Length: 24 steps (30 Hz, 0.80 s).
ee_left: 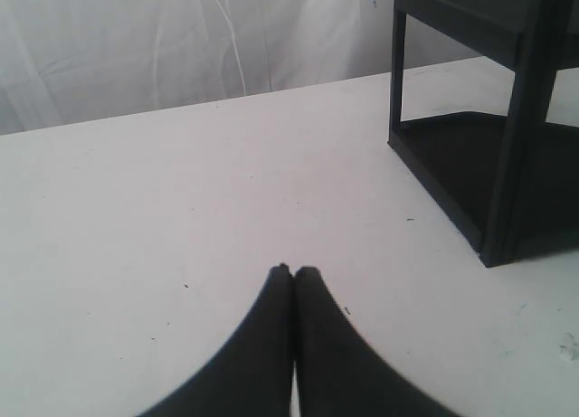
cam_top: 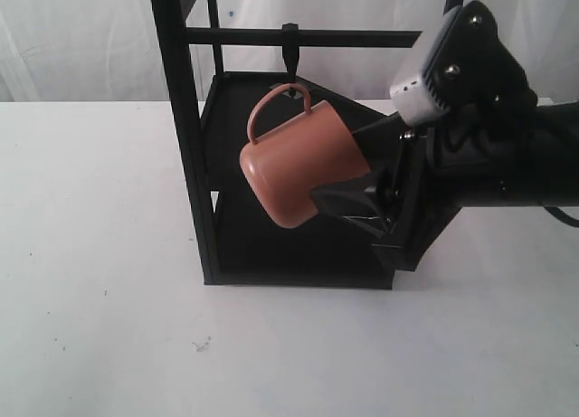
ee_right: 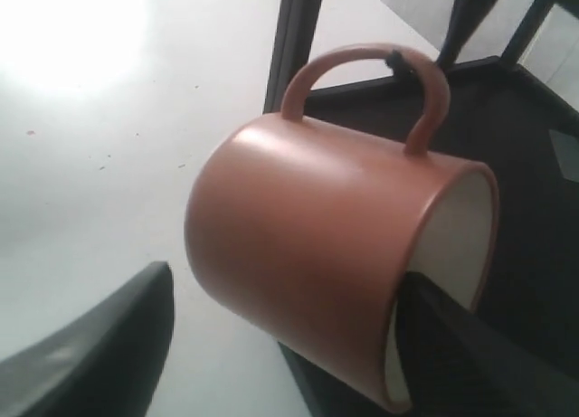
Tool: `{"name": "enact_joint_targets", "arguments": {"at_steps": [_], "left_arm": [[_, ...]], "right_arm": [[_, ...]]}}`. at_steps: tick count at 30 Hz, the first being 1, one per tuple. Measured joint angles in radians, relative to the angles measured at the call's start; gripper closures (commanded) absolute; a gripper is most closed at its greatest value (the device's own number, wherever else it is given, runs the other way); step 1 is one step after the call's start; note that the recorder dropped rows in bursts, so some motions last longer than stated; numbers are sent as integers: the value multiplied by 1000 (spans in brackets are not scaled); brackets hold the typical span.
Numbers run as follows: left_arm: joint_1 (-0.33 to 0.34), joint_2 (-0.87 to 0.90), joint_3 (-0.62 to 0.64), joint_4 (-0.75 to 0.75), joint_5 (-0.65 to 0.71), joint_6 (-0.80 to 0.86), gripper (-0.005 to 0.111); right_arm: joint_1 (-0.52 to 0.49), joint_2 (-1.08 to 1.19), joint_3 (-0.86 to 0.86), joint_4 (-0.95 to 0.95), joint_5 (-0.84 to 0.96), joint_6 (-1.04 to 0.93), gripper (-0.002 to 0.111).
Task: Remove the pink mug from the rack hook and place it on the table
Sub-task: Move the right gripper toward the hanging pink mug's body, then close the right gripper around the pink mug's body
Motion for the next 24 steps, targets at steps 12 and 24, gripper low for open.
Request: {"name": "enact_joint_targets", "arguments": {"at_steps": [12,24], "left_arm": [[0,0,0,0,0,0,107],[0,0,0,0,0,0,107]], "right_arm": [[0,13,-1,30,106,-2,43],[0,13,-1,48,76,-2,43]]}}
